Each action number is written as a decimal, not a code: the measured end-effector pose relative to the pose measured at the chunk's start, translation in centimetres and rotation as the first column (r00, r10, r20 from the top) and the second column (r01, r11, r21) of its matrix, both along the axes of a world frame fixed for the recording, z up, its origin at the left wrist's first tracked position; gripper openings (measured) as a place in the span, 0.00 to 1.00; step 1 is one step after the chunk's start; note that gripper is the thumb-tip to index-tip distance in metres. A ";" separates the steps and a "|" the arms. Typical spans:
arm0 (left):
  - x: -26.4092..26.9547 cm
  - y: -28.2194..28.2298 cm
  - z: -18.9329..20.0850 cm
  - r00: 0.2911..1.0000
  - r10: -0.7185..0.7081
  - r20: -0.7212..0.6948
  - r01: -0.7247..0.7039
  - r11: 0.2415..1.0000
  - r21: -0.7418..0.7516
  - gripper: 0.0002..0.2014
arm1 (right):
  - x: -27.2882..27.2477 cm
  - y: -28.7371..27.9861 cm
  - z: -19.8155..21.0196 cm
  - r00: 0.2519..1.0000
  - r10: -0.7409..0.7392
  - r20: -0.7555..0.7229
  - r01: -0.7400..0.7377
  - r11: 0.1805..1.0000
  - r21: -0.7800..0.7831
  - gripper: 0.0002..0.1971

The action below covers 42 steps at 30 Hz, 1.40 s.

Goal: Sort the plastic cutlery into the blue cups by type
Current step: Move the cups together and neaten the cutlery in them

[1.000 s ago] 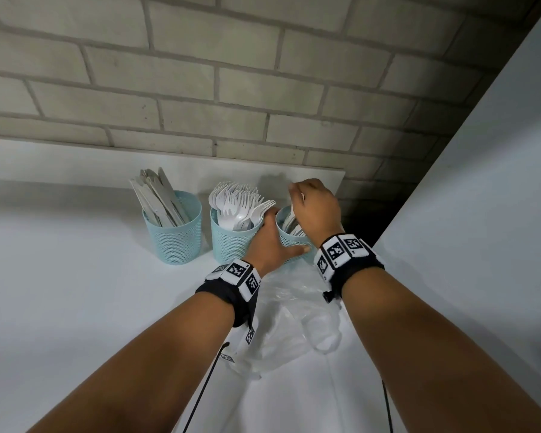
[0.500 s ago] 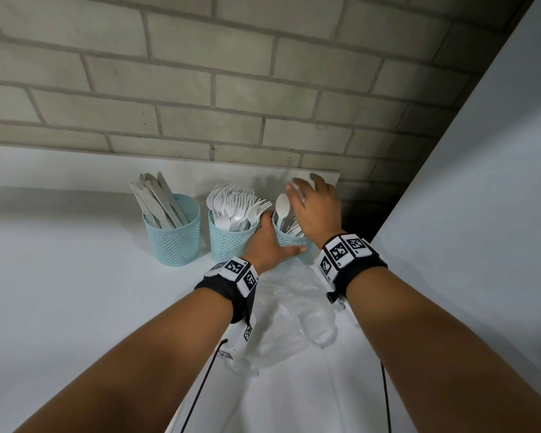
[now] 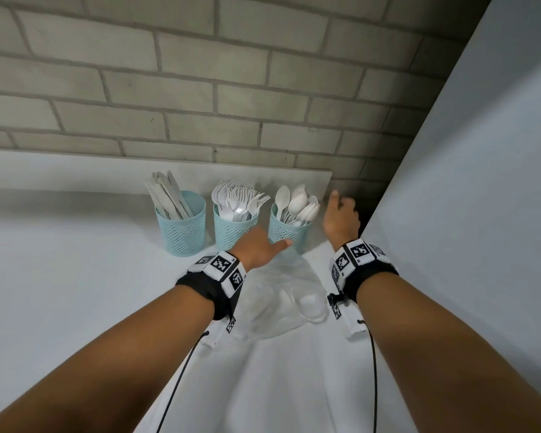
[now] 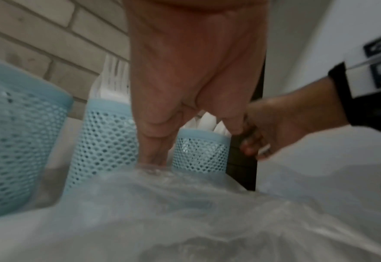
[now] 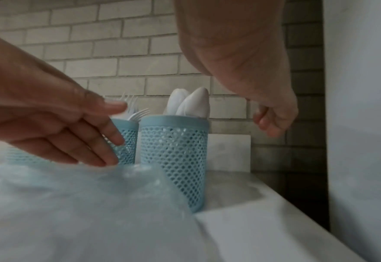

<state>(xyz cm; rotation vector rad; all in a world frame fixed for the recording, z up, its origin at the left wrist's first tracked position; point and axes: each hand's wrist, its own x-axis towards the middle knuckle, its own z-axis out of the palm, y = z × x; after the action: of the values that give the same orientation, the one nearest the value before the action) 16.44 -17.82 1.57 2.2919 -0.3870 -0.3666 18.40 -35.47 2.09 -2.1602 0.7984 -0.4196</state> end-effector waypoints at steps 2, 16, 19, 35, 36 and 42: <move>-1.1 1.3 0.3 0.996 0.090 -0.013 -0.089 0.995 0.048 0.34 | -1.4 -0.2 -1.4 0.990 -0.046 -0.137 0.055 0.996 0.066 0.30; -4.8 7.5 -1.8 0.713 0.206 -0.670 -0.471 0.849 -0.240 0.46 | -7.3 11.0 -3.1 0.957 0.232 -0.174 -0.166 0.931 0.326 0.35; -3.9 8.0 -3.0 0.740 0.170 -0.651 -0.498 0.789 -0.359 0.51 | -7.8 13.7 -3.1 0.933 0.357 -0.038 -0.296 0.825 0.481 0.35; -5.4 9.1 -1.3 0.782 0.608 -0.139 -0.522 0.515 -0.680 0.10 | -8.8 16.6 -2.0 0.869 0.437 -0.232 -0.219 0.760 0.611 0.38; -5.5 8.9 -1.1 0.795 0.591 -0.133 -0.502 0.518 -0.693 0.10 | -8.9 16.5 -1.9 0.834 0.488 -0.256 -0.218 0.719 0.659 0.40; -6.5 7.5 -0.9 0.885 0.409 -0.224 -0.445 0.601 -0.664 0.14 | -8.2 16.6 -0.6 0.905 0.415 -0.088 -0.104 0.418 0.902 0.37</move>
<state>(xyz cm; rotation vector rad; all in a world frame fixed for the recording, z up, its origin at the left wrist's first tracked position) 9.96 -10.34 0.63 1.5290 0.0749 -0.0035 10.15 -18.85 1.51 -1.2656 0.5940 0.4704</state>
